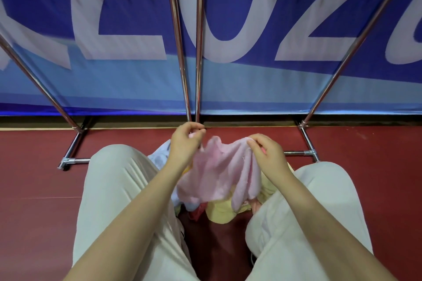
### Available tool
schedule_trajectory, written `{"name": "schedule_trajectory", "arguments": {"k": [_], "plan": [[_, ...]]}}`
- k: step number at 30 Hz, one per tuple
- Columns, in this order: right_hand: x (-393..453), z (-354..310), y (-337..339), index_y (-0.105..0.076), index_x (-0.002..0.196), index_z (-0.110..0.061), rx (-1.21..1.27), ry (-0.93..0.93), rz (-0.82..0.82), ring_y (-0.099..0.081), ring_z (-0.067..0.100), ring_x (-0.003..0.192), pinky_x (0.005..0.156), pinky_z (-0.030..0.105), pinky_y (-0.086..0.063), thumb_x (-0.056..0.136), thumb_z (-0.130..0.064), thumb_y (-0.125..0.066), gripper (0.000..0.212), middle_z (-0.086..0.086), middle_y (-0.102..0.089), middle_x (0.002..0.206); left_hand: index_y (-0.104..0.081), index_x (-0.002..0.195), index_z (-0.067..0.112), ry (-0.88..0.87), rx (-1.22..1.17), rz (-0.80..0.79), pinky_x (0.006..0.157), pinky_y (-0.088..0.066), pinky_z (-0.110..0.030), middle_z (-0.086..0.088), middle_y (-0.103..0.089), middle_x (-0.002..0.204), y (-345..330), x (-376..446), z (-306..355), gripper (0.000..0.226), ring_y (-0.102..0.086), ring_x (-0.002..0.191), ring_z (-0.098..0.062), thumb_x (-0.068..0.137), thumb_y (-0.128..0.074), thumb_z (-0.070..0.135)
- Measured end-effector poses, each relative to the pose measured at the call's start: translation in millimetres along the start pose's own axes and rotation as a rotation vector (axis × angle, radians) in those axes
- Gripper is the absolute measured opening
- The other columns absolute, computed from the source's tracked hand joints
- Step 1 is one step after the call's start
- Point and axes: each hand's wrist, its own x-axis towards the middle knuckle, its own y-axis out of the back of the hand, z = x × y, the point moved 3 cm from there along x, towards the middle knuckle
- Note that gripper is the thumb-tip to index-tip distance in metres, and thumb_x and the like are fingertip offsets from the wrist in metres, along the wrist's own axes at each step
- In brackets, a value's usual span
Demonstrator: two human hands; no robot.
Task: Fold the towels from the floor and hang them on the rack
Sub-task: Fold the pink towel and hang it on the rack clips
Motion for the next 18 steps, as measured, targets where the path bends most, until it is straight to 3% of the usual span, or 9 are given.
{"name": "schedule_trajectory", "arguments": {"k": [4,5,8,10,11,13,15,18], "plan": [[0.5,-11.2,-9.4,-0.062,0.086,-0.017,0.099,-0.028,-0.031,-0.053,0.0,0.072,0.069,0.017,-0.041,0.097,-0.012,-0.052,0.015,-0.01,-0.061,0.077,-0.069,0.101,0.013,-0.008,-0.007,-0.203,0.069,-0.044,-0.009,0.004,-0.065,0.088,-29.8,-11.4,-2.0,0.015,-0.056,0.066,0.013,0.091,-0.061,0.006],[0.8,-13.6,-10.2,-0.061,0.087,-0.018,0.111,-0.02,-0.024,-0.054,0.0,0.075,0.071,0.018,-0.042,0.096,-0.012,-0.052,0.015,-0.01,-0.063,0.08,-0.068,0.108,0.012,-0.011,-0.004,-0.252,0.072,-0.044,-0.011,0.002,-0.066,0.094,-35.7,-13.9,-2.2,0.019,-0.058,0.072,0.009,0.092,-0.06,0.006],[1.4,-17.6,-9.2,-0.06,0.089,-0.019,0.16,-0.019,-0.016,-0.058,0.001,0.083,0.076,0.014,-0.042,0.095,-0.008,-0.052,0.015,-0.01,-0.064,0.086,-0.061,0.125,0.013,0.012,-0.03,-0.385,0.084,-0.049,-0.025,-0.009,-0.066,0.116,-48.9,-20.3,-0.3,0.032,-0.061,0.092,-0.025,0.096,-0.053,0.004],[1.1,-17.1,-8.0,-0.06,0.09,-0.018,0.162,-0.022,-0.026,-0.058,0.002,0.086,0.077,0.013,-0.042,0.094,-0.005,-0.052,0.015,-0.01,-0.064,0.088,-0.06,0.128,0.015,-0.012,-0.027,-0.47,0.094,-0.049,-0.03,-0.004,-0.064,0.123,-55.7,-25.0,1.0,0.035,-0.06,0.1,-0.023,0.097,-0.048,0.003],[1.0,-15.7,-7.2,-0.061,0.09,-0.018,0.16,-0.023,-0.03,-0.058,0.002,0.086,0.078,0.013,-0.042,0.094,-0.004,-0.052,0.016,-0.011,-0.064,0.088,-0.061,0.125,0.017,-0.028,-0.018,-0.507,0.095,-0.047,-0.023,0.002,-0.064,0.119,-58.6,-27.8,0.9,0.035,-0.063,0.099,-0.013,0.098,-0.046,0.002],[0.2,-12.6,-4.9,-0.061,0.089,-0.018,0.164,-0.017,-0.033,-0.059,0.001,0.087,0.079,0.012,-0.042,0.093,-0.002,-0.051,0.019,-0.012,-0.064,0.087,-0.065,0.114,0.022,-0.003,-0.028,-0.561,0.082,-0.046,-0.011,0.007,-0.065,0.108,-63.1,-34.6,0.2,0.031,-0.059,0.091,0.0,0.099,-0.043,0.004],[-1.3,-10.8,-1.6,-0.062,0.088,-0.018,0.165,-0.005,-0.034,-0.059,0.001,0.087,0.08,0.011,-0.042,0.092,0.001,-0.051,0.022,-0.013,-0.064,0.088,-0.066,0.101,0.024,0.038,-0.05,-0.589,0.069,-0.047,-0.011,0.006,-0.063,0.091,-67.1,-38.7,-3.3,0.025,-0.054,0.076,0.001,0.1,-0.046,0.009],[-2.9,-7.6,3.4,-0.062,0.09,-0.016,0.158,-0.007,-0.029,-0.059,0.002,0.089,0.08,0.011,-0.041,0.093,0.0,-0.051,0.019,-0.013,-0.064,0.088,-0.066,0.086,0.023,0.037,-0.068,-0.556,0.063,-0.042,-0.012,0.013,-0.058,0.073,-67.5,-40.1,-6.7,0.02,-0.049,0.063,0.004,0.097,-0.053,0.011]]}}
